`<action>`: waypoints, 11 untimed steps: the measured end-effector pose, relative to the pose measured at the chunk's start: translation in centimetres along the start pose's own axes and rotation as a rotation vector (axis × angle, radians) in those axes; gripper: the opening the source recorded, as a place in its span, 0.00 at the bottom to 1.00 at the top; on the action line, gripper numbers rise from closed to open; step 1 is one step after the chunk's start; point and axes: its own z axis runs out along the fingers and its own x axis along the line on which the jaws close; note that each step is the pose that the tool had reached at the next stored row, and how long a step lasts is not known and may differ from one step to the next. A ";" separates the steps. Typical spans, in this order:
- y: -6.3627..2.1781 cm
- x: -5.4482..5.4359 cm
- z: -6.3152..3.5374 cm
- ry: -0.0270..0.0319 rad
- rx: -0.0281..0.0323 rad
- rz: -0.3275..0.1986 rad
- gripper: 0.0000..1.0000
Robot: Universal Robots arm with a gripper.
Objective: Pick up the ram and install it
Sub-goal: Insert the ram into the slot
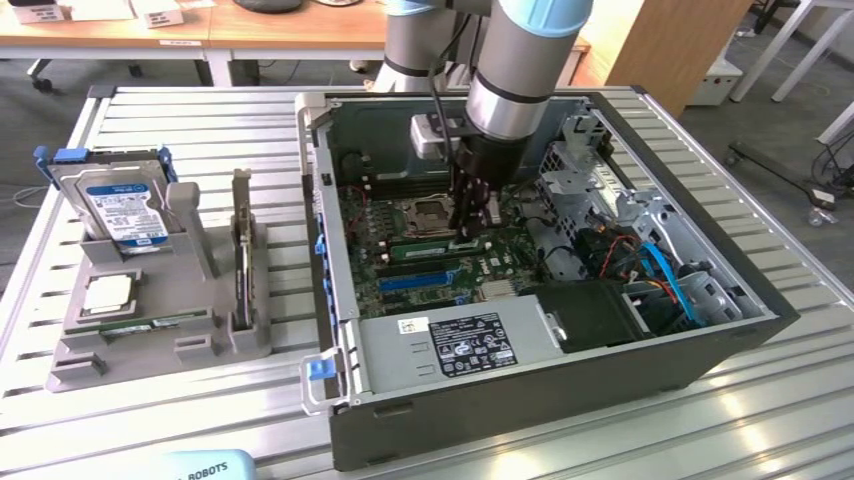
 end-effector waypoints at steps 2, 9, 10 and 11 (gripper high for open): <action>0.02 0.0 -0.46 0.0000 0.0000 0.000 0.31; 0.07 -0.1 -1.97 0.0000 0.0000 0.000 0.31; 0.07 -0.1 -2.15 0.0001 0.0000 0.000 0.31; 0.08 -0.1 -2.32 0.0000 0.0000 0.000 0.31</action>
